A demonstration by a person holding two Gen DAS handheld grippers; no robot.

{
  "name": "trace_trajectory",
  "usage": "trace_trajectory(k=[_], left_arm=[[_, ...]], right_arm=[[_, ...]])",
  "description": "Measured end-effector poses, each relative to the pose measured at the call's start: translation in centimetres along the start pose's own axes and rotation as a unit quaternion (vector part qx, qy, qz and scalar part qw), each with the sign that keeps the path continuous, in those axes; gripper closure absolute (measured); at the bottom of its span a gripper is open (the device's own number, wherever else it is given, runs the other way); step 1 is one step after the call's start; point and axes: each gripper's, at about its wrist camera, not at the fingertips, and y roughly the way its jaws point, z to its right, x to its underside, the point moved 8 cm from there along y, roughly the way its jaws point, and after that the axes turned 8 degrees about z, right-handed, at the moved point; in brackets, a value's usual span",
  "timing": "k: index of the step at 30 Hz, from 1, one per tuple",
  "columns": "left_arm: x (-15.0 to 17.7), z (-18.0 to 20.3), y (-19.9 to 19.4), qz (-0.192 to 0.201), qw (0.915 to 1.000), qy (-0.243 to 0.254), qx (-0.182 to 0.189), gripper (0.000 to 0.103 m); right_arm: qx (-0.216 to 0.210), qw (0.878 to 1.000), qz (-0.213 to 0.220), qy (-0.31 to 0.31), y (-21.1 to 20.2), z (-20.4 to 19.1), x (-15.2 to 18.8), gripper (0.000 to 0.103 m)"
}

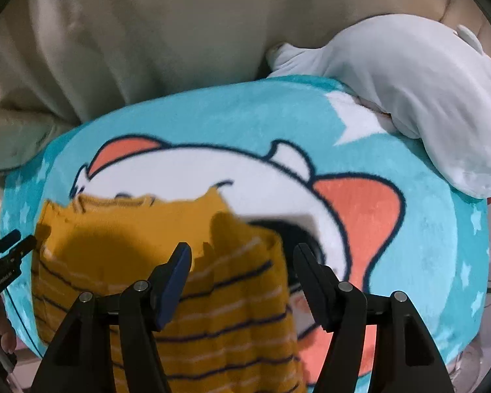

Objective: Fold small clothes

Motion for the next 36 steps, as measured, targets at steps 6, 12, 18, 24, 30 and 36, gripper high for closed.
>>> trace_trajectory(k=[6,12,18,24,30,36], left_arm=[[-0.2,1.8,-3.8,0.012,0.9998,0.003,0.013,0.045],[0.1,2.5,-5.0,0.018,0.9998,0.0,0.01,0.044],[0.7,2.8,-5.9,0.019,0.9998,-0.004,0.007,0.044],[1.5,3.0,-6.8,0.024,0.9997,-0.002,0.006,0.039],[6.3,0.5,-5.8,-0.01,0.9997,0.006,-0.022,0.035],[13.6,-3.9,-4.7,-0.057,0.9971,0.0,-0.051,0.035]], right_arm=[[-0.009,1.0,0.009,-0.002,-2.5,-0.9,0.6,0.034],[-0.014,1.0,0.014,0.0,-3.8,-0.7,0.8,0.034],[-0.017,1.0,0.02,-0.004,-5.0,-0.6,1.0,0.034],[-0.023,0.999,0.028,-0.013,-6.0,-0.9,1.0,0.033],[-0.056,0.998,-0.003,-0.006,-3.7,1.1,5.9,0.026],[-0.053,0.997,-0.056,0.029,-2.5,6.4,14.4,0.026]])
